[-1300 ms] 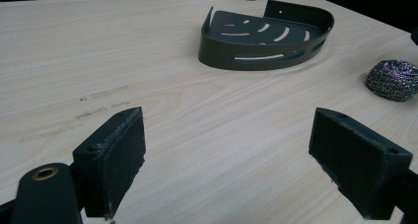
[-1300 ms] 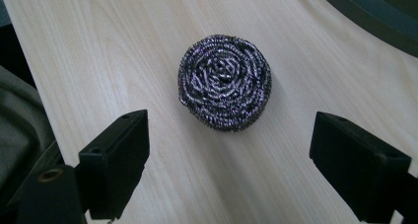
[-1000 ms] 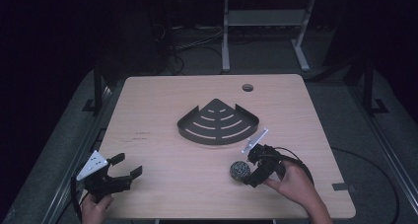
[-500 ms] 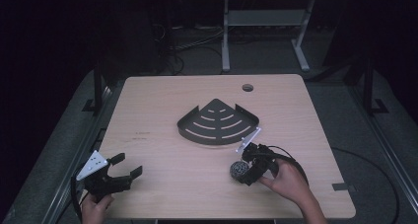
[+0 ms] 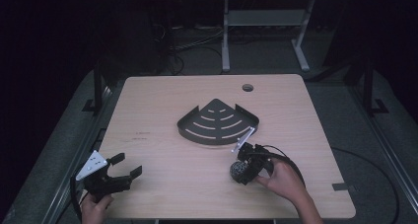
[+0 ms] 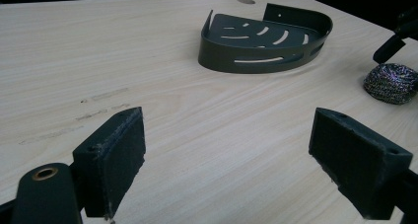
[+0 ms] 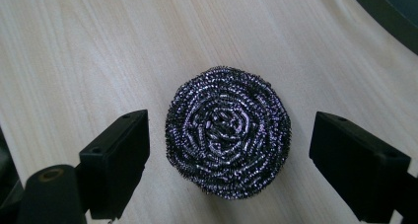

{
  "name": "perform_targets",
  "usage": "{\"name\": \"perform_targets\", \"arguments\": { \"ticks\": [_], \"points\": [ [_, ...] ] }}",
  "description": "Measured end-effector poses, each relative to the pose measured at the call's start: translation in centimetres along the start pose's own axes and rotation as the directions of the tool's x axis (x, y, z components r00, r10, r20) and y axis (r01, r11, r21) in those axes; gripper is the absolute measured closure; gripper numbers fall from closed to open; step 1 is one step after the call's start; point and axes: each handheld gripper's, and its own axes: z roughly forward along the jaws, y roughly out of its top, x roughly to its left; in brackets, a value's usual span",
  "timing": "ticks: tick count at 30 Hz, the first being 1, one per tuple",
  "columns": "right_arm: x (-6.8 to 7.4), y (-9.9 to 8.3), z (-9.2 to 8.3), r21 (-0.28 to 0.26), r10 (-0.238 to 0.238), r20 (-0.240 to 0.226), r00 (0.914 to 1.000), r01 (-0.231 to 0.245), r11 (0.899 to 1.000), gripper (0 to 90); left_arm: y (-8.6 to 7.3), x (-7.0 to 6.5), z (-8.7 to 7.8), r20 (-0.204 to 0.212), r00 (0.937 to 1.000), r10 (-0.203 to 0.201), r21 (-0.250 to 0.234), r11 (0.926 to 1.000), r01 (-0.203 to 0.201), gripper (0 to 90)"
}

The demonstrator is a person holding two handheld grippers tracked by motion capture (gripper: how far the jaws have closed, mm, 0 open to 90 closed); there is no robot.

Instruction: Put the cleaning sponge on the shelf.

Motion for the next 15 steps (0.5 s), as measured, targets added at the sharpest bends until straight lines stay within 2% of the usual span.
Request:
{"name": "perform_targets", "arguments": {
  "ticks": [15],
  "points": [
    [-0.2, 0.3, 0.82, 0.023, 0.007, 0.015, 0.9999, -0.007, 1.0, 16.0, -0.01, 0.02, 0.01, 0.0, 1.0, -0.003, 0.0, 1.0, 0.003, 13.3]
  ]
}}
